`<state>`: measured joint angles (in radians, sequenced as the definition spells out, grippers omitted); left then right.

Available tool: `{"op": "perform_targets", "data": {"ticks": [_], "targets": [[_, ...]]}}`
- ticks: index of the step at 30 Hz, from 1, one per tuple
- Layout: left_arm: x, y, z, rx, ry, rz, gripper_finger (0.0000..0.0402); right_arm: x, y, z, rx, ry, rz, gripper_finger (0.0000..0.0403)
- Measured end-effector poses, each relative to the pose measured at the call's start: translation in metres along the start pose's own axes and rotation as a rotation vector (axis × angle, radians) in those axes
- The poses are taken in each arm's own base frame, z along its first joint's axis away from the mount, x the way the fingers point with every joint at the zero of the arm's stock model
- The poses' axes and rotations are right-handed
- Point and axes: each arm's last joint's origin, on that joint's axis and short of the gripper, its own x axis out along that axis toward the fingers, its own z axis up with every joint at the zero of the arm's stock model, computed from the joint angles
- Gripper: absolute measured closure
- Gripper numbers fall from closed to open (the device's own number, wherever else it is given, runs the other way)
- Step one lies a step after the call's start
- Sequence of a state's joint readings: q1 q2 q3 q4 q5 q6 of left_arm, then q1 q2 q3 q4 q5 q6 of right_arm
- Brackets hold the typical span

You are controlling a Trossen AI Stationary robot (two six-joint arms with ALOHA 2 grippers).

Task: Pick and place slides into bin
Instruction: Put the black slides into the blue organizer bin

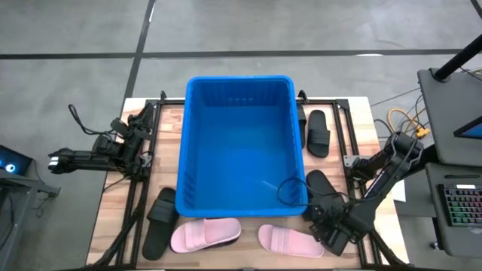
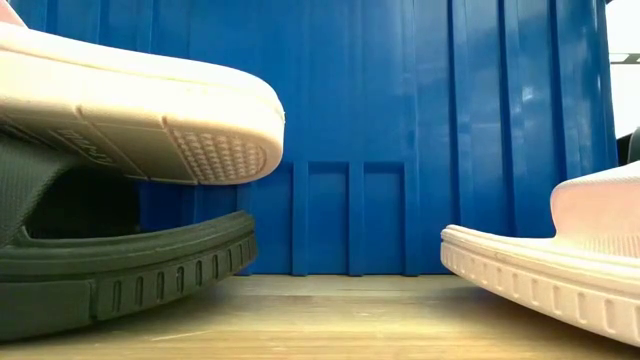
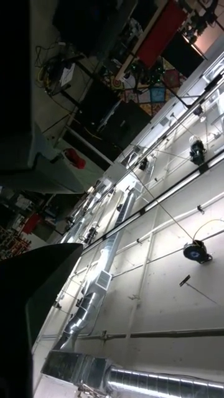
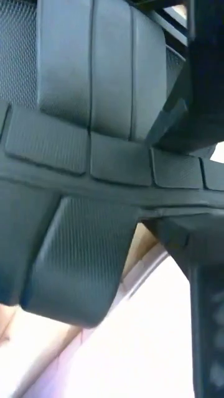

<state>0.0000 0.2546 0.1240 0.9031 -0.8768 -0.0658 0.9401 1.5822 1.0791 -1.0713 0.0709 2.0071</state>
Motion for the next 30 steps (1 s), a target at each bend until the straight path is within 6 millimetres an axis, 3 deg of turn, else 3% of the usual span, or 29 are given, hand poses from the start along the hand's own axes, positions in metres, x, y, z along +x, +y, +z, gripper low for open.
{"op": "perform_targets", "data": {"ticks": [2,8,13,24,30], "targets": [[0.000,0.000,0.000,0.000,0.000,0.000,0.0277,-0.002,0.000,0.000,-0.001,0.003,0.007,0.0322],[0.000,0.000,0.000,0.001,0.000,0.000,0.0277,-0.008,-0.002,0.000,-0.059,0.061,0.007,0.0324],[0.000,0.000,0.000,-0.002,-0.002,0.000,0.0277,-0.027,-0.012,0.002,-0.106,0.192,0.034,0.0324],[0.000,0.000,0.000,-0.001,-0.001,0.000,0.0277,-0.084,-0.053,0.029,-0.048,0.190,0.276,0.0324],[0.000,0.000,0.001,-0.002,-0.003,0.000,0.0277,-0.105,-0.086,0.050,0.042,0.127,0.359,0.0324]]}}
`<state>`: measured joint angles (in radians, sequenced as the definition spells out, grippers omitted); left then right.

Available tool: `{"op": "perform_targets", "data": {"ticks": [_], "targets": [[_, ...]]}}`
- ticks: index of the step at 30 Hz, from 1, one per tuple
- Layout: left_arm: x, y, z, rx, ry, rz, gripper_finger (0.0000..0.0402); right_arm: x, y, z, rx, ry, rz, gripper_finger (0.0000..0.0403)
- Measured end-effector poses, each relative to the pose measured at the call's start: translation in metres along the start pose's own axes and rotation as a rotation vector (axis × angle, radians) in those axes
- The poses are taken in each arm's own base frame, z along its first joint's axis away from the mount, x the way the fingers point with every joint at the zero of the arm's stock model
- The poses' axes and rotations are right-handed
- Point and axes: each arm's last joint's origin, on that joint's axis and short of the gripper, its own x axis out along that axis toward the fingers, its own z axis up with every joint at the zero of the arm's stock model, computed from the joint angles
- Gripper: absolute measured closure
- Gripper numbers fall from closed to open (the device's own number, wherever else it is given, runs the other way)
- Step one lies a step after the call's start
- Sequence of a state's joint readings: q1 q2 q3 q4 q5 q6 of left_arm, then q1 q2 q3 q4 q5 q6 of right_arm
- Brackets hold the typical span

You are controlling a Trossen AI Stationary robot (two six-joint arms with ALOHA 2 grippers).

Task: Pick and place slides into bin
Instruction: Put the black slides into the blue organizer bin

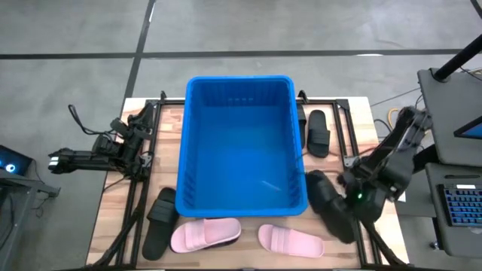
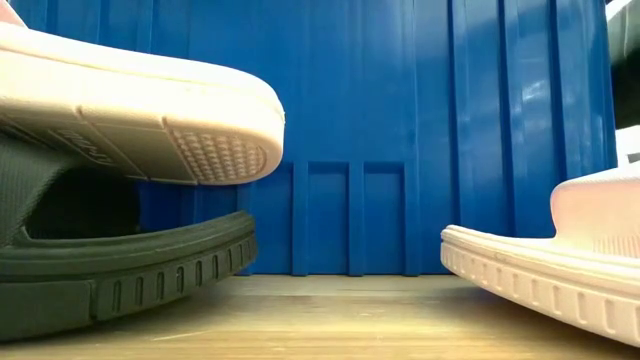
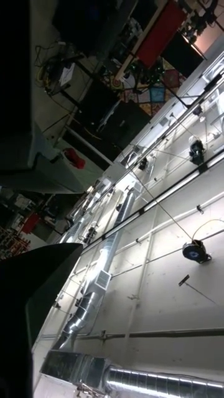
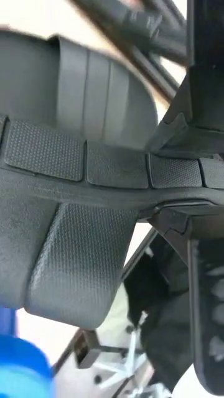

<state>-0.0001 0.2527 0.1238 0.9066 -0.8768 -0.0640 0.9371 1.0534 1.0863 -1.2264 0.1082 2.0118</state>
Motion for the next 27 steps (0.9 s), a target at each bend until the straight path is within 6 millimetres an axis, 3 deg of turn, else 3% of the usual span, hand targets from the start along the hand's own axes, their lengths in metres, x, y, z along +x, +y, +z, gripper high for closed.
{"op": "perform_targets", "data": {"ticks": [10,20,27], "targets": [[0.000,0.000,0.000,0.001,0.001,0.000,0.0277,-0.041,-0.029,0.023,0.056,-0.098,0.076,0.0327],[0.000,0.000,0.000,0.001,0.001,-0.001,0.0277,-0.086,-0.039,0.045,0.069,-0.475,0.278,0.0327],[0.001,-0.003,-0.005,0.026,0.028,-0.060,0.0277,-0.097,-0.036,0.055,0.039,-0.729,0.364,0.0327]]}}
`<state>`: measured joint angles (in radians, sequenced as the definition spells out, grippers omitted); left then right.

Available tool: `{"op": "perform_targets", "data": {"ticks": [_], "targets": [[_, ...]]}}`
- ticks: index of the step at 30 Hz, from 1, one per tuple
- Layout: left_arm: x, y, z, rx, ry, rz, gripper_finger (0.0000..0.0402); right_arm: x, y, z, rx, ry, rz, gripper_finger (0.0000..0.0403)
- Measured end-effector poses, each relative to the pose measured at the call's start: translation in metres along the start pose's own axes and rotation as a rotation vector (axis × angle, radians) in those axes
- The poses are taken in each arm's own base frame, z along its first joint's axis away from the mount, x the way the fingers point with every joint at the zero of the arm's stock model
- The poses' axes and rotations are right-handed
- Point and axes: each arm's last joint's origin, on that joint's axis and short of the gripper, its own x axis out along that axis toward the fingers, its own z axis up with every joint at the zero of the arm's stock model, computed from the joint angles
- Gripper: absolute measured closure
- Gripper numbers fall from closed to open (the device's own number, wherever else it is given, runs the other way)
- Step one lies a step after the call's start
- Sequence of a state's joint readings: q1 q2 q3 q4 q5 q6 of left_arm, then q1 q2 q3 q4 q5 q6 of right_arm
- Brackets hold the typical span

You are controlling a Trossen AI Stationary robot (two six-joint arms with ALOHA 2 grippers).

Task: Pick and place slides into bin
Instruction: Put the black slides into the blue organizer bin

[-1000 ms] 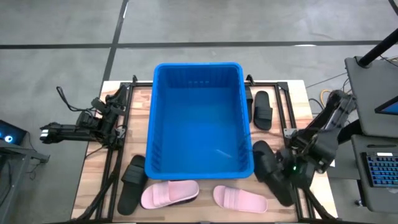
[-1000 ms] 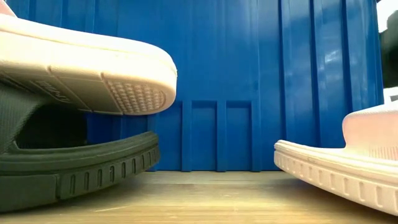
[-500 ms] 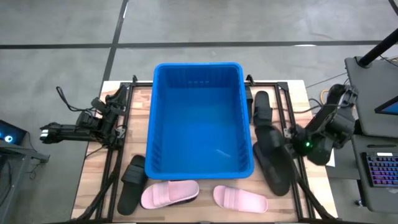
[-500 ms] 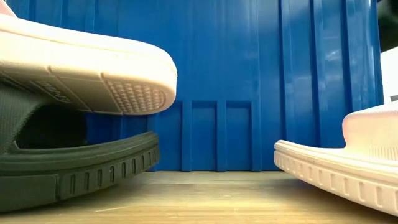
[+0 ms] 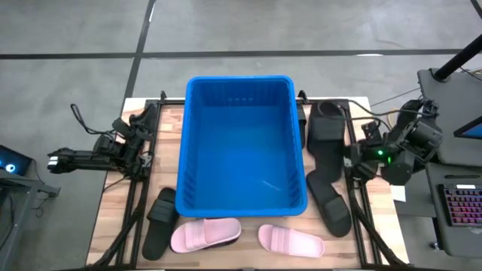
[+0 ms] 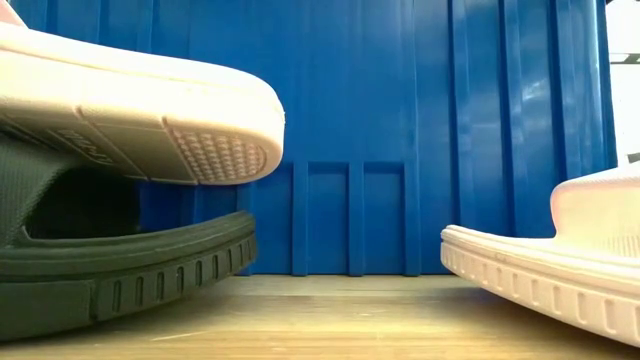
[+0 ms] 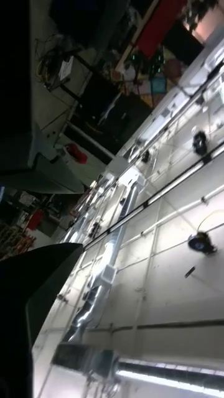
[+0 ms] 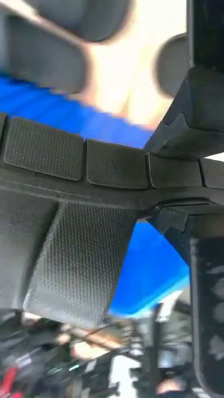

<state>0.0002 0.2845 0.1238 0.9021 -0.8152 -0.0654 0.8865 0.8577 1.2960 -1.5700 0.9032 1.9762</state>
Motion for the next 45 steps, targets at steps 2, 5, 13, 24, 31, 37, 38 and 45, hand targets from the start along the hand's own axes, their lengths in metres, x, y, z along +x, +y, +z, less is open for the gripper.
{"op": "perform_targets", "data": {"ticks": [2,5,13,24,31,37,38,45], "targets": [[0.001,-0.002,-0.004,0.016,0.018,-0.033,0.0277,0.002,0.000,0.003,-0.009,-0.064,0.003,0.0327],[0.007,-0.009,-0.006,0.007,0.044,-0.053,0.0277,0.003,-0.002,0.008,-0.040,-0.095,-0.014,0.0327],[0.039,-0.045,0.004,0.153,0.057,-0.085,0.0277,0.004,-0.006,0.018,-0.026,-0.165,-0.038,0.0328],[0.102,-0.112,0.001,0.517,0.102,-0.153,0.0277,0.006,-0.005,0.020,0.023,-0.208,-0.045,0.0328],[0.137,-0.149,-0.024,0.731,0.245,-0.199,0.0277,0.013,0.003,0.017,0.072,-0.264,-0.043,0.0328],[0.161,-0.173,-0.049,0.927,0.257,-0.234,0.0277,0.027,0.010,0.014,0.063,-0.362,-0.106,0.0328],[0.165,-0.177,-0.052,0.944,0.252,-0.239,0.0277,0.030,0.012,0.014,0.050,-0.387,-0.120,0.0328],[0.186,-0.198,-0.078,1.059,0.249,-0.287,0.0277,0.048,0.027,0.010,0.003,-0.457,-0.155,0.0328]]}}
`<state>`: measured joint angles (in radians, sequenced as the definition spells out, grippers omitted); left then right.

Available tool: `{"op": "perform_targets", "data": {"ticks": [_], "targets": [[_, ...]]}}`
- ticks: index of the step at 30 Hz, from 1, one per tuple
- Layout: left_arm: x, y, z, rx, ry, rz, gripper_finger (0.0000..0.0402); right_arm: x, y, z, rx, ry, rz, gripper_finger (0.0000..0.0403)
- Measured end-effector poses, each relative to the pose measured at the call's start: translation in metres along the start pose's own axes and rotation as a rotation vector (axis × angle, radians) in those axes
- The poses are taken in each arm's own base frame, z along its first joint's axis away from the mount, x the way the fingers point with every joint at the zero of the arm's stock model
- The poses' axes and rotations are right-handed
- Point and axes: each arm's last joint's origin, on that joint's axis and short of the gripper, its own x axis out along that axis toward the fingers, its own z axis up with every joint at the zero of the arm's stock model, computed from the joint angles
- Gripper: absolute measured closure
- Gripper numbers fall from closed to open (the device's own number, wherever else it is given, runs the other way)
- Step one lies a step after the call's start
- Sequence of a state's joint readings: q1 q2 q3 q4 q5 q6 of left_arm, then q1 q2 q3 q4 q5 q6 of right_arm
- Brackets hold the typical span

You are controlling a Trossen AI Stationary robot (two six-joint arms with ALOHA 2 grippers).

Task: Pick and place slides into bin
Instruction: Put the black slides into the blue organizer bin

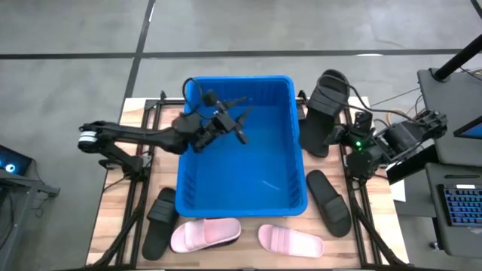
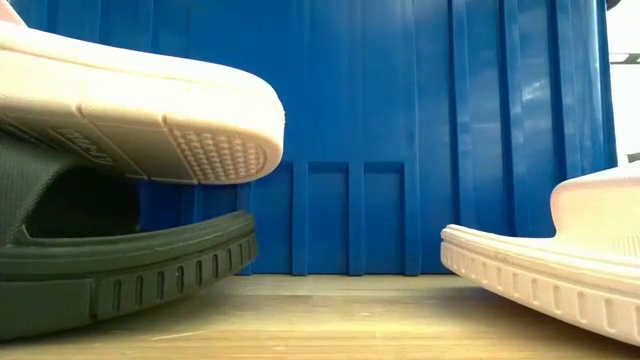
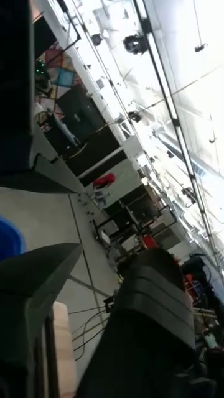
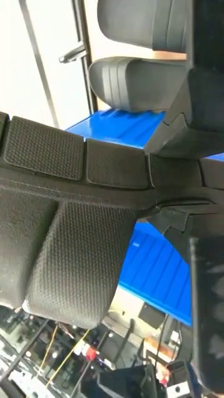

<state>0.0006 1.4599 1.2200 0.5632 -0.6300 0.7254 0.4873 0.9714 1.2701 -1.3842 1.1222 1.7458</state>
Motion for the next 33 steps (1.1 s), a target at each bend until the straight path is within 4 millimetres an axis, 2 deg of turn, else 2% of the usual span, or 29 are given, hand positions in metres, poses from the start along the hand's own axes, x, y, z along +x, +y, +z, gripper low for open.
{"op": "perform_targets", "data": {"ticks": [3,9,13,19,28,33], "targets": [[0.011,-0.007,0.003,0.042,-0.005,0.005,0.0277,0.003,0.005,-0.004,-0.026,0.006,0.003,0.0328],[0.030,-0.037,-0.006,0.359,0.001,-0.051,0.0277,0.010,0.010,-0.007,-0.030,-0.025,-0.026,0.0328],[0.040,-0.052,-0.012,0.483,0.005,-0.068,0.0277,0.013,0.018,-0.009,-0.027,-0.034,-0.009,0.0328],[0.054,-0.066,-0.012,0.477,-0.040,-0.048,0.0277,0.020,0.028,-0.011,-0.081,-0.005,0.008,0.0328],[0.060,-0.071,-0.007,0.468,-0.128,-0.092,0.0277,0.032,0.033,-0.007,-0.090,-0.027,-0.021,0.0328],[0.060,-0.073,-0.009,0.473,-0.127,-0.099,0.0277,0.036,0.051,-0.007,-0.101,-0.042,0.063,0.0328]]}}
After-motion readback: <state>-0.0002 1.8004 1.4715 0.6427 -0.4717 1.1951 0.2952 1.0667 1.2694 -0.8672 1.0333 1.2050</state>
